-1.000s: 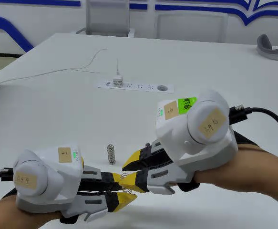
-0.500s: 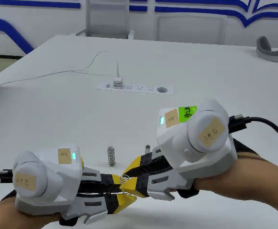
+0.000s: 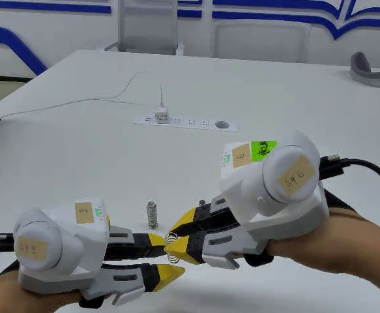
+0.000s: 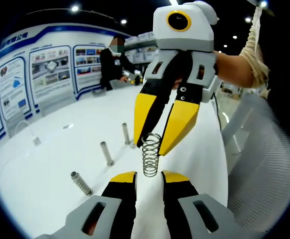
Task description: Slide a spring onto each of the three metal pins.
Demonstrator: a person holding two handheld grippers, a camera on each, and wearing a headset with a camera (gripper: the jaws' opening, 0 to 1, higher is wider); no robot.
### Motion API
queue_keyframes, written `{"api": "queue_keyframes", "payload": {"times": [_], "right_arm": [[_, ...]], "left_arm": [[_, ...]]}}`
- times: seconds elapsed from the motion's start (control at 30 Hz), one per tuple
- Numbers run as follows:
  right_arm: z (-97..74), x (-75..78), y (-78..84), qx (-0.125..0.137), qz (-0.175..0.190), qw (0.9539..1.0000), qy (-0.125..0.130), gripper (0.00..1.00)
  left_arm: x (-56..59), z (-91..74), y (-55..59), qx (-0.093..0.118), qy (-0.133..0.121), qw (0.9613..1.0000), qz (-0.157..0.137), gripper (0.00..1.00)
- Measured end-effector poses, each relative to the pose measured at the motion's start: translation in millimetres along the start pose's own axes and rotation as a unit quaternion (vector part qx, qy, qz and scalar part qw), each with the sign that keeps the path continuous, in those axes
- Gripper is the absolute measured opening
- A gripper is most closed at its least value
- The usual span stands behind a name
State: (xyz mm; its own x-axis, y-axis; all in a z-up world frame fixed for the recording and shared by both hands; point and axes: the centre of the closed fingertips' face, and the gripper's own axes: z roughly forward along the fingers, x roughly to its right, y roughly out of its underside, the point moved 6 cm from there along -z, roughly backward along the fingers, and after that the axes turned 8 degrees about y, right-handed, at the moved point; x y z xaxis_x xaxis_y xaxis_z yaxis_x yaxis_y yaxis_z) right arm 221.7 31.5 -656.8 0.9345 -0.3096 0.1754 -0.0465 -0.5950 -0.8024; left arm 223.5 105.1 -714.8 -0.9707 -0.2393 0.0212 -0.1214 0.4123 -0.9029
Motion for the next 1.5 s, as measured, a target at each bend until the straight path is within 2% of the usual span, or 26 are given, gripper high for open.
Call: {"api": "queue_keyframes", "payload": {"times": [0.3, 0.83, 1.17, 1.5], "right_arm": [[-7.2, 13.1, 0.3, 0.007, 0.013, 0.9997, 0.02, 0.12], [-16.5, 38.9, 2.1, 0.021, 0.039, 0.9971, 0.062, 0.12], [-18.1, 55.6, 3.5, 0.03, 0.054, 0.9943, 0.087, 0.12], [-17.4, 74.0, 5.6, 0.04, 0.068, 0.9903, 0.114, 0.12]], "left_arm": [[-6.8, -9.5, 3.5, 0.007, -0.018, 0.9997, -0.018, 0.28], [-15.6, -28.7, 13.2, 0.022, -0.062, 0.9967, -0.047, 0.36], [-18.4, -39.3, 15.7, 0.033, -0.09, 0.9932, -0.066, 0.41], [-18.1, -42.5, 17.2, 0.04, -0.103, 0.991, -0.076, 0.43]]}}
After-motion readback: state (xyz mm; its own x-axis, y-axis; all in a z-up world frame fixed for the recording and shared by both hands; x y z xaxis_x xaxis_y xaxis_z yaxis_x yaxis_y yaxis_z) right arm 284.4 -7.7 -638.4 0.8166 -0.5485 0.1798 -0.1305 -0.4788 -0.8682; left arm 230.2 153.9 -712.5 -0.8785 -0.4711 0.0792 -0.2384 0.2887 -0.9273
